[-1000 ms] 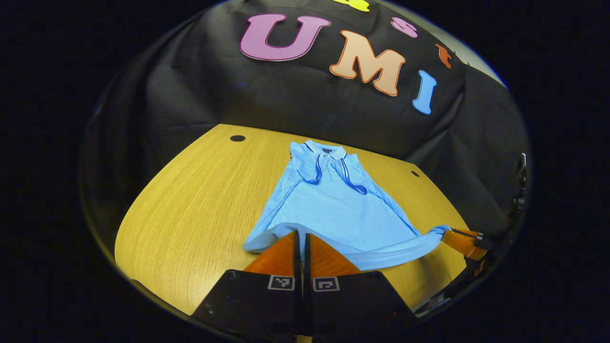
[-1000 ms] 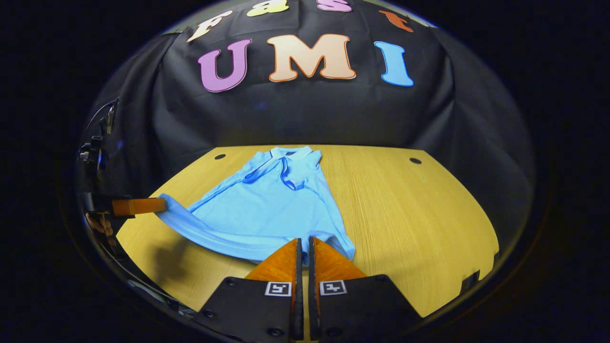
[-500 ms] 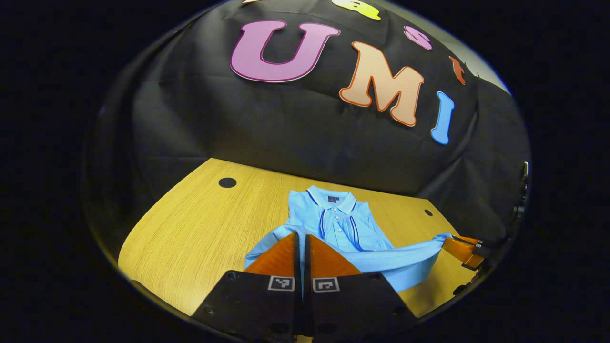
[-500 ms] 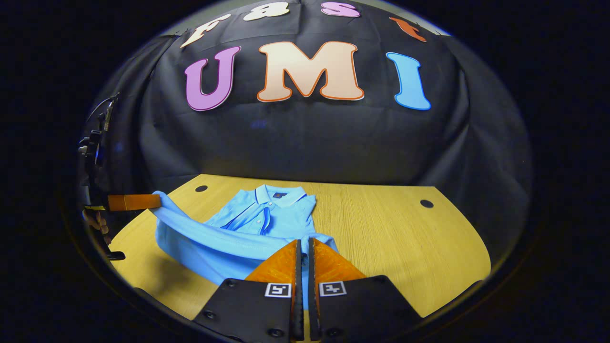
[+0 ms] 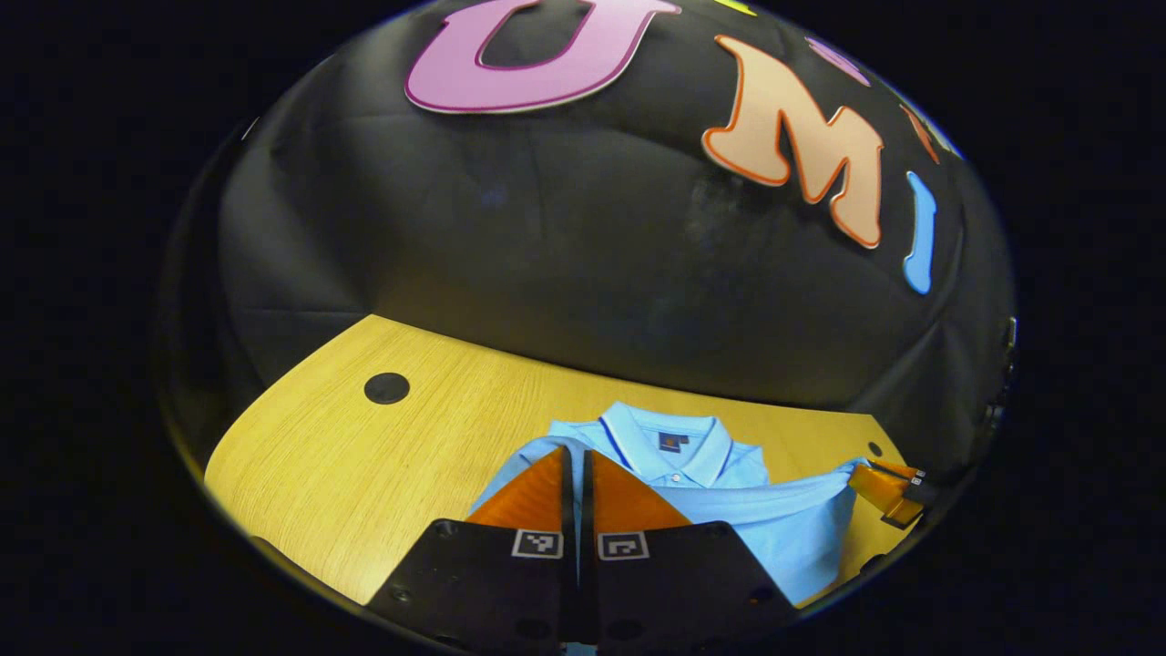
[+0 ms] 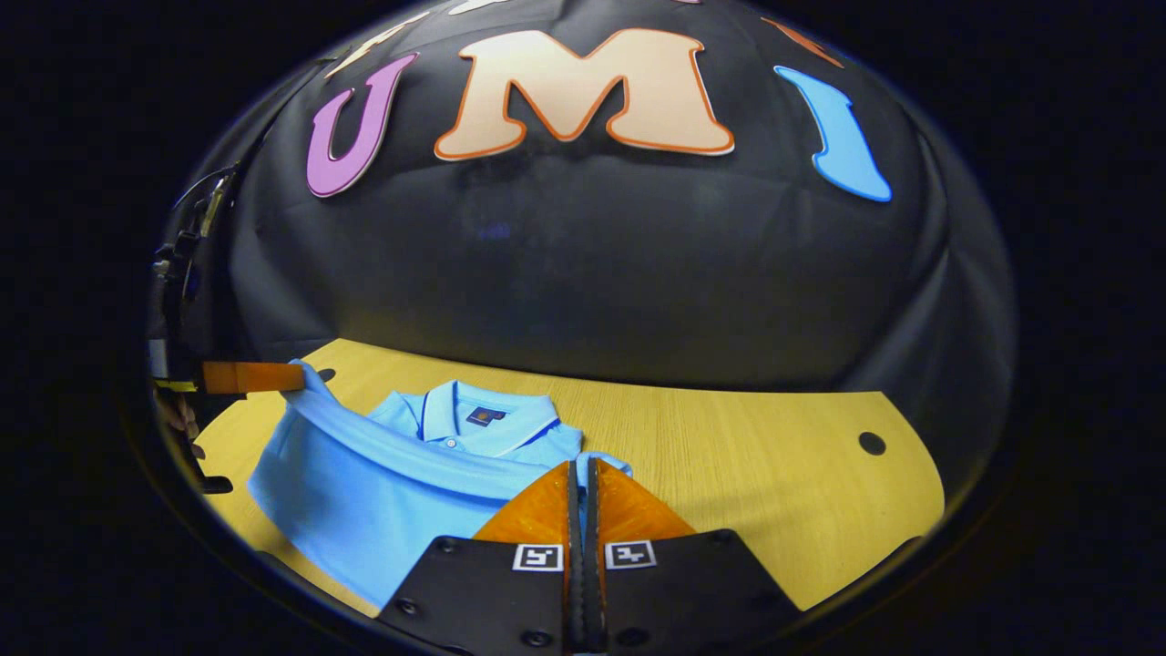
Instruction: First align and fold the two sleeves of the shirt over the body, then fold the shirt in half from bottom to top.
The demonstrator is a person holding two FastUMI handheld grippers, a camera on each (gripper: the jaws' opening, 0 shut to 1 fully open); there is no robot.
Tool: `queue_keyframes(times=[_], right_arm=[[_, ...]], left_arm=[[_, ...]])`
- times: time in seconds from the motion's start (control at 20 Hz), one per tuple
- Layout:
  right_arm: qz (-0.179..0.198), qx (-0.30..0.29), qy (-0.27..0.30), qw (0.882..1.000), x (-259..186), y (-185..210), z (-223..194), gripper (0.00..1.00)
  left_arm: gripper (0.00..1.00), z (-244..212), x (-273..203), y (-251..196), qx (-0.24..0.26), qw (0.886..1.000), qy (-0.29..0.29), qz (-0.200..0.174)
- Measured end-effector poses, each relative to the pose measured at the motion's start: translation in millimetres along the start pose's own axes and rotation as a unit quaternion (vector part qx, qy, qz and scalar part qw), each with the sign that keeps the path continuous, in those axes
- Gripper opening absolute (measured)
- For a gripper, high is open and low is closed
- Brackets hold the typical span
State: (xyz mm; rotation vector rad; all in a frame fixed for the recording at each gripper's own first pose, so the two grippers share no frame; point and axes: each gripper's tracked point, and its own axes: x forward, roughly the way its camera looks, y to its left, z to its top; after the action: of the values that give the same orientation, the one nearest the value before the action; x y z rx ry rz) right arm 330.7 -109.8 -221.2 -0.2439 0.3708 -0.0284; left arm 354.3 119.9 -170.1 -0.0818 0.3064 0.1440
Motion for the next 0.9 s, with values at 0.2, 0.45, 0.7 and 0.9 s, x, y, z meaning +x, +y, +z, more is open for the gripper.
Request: queue_keyframes(times=[0.2,0.45,0.7,0.9], right_arm=[[0.012,0.017,0.035,0.999,6.0,-0.2,-23.0,0.28],[0.017,0.047,0.032,0.998,-32.1,-5.2,-15.5,1.0],[0.015,0.059,0.019,0.998,-108.7,1.5,3.1,0.96],[0.019,0.079,0.006,0.997,-175.1,22.6,14.5,0.96]], left_arm=[[0.34,-7.1,15.2,21.9,0.013,0.999,0.014,0.036],[0.96,-6.4,-31.7,37.1,-0.014,0.998,0.008,0.054],[0.96,-19.5,-116.3,32.1,-0.011,0.999,0.024,0.027],[0.96,-25.6,-190.3,21.4,0.003,0.999,0.034,-0.003]])
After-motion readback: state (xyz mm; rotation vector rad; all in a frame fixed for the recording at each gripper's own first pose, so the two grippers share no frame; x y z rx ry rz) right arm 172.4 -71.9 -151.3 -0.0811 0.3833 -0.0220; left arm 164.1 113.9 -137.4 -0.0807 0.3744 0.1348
